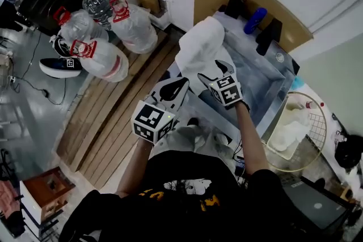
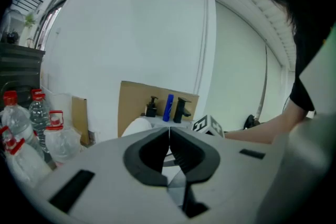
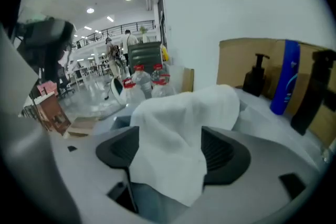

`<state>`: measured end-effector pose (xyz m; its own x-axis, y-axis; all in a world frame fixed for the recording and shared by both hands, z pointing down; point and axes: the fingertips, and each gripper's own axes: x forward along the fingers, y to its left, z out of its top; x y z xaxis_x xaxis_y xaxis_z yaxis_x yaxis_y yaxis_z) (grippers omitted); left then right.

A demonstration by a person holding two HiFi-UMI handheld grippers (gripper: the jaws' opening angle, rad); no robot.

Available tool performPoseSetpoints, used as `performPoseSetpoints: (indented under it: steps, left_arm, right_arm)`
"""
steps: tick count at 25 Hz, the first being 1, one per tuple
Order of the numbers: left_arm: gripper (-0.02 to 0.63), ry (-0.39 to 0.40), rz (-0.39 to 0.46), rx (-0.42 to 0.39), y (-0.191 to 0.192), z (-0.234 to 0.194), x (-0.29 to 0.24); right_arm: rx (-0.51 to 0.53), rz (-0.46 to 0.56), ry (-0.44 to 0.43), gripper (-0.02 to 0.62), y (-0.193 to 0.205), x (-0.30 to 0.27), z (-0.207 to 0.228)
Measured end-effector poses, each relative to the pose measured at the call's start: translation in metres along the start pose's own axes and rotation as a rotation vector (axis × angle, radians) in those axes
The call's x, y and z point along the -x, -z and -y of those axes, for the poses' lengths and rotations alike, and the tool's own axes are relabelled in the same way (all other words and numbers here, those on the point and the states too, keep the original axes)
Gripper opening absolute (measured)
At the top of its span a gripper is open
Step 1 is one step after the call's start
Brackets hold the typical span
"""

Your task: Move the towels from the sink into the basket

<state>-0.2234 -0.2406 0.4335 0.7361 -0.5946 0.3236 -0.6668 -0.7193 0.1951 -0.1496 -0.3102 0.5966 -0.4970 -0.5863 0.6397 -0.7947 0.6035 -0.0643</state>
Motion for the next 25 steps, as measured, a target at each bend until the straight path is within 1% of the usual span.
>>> performPoseSetpoints:
  steps: [2,5,9,11,13,15,17,21,22,23,25]
  left_arm:
    - [0.009,-0.028,-0.003,0.009,0.003,-0.012,0.006]
    - [0.011,-0.064,-0.013,0.026,0.008,-0.029,0.012]
    - [0.009,-0.104,-0.028,0.042,0.015,-0.048,0.019]
    - [0.011,-0.125,-0.041,0.057,0.020,-0.056,0.022]
    - [0.011,-0.143,-0.042,0.072,0.024,-0.063,0.022]
    - [0.011,-0.152,-0.032,0.083,0.023,-0.068,0.018]
    - [0.010,-0.152,-0.028,0.093,0.023,-0.070,0.015]
    - [0.010,-0.150,-0.027,0.111,0.025,-0.071,0.008]
    - [0.011,-0.149,-0.025,0.114,0.024,-0.071,0.007]
    - [0.011,-0.147,-0.022,0.116,0.023,-0.072,0.006]
    - [0.011,-0.141,-0.018,0.114,0.020,-0.071,0.004]
  right_arm:
    - [0.021,-0.103,0.002,0.367,0.024,-0.032,0.011]
    - [0.020,-0.226,0.039,0.382,0.055,-0.069,0.034]
    - [0.043,-0.320,0.107,0.424,0.075,-0.097,0.064]
    - [0.019,-0.354,0.107,0.435,0.084,-0.106,0.073]
    - [-0.049,-0.353,0.074,0.450,0.087,-0.115,0.080]
    - [-0.110,-0.338,0.031,0.453,0.085,-0.121,0.083]
    - [-0.126,-0.322,0.014,0.453,0.085,-0.121,0.084]
    - [-0.125,-0.306,0.018,0.444,0.085,-0.120,0.080]
    - [-0.125,-0.308,0.020,0.417,0.084,-0.119,0.077]
    - [-0.125,-0.309,0.020,0.368,0.082,-0.118,0.073]
    - [-0.132,-0.308,0.015,0.225,0.081,-0.115,0.063]
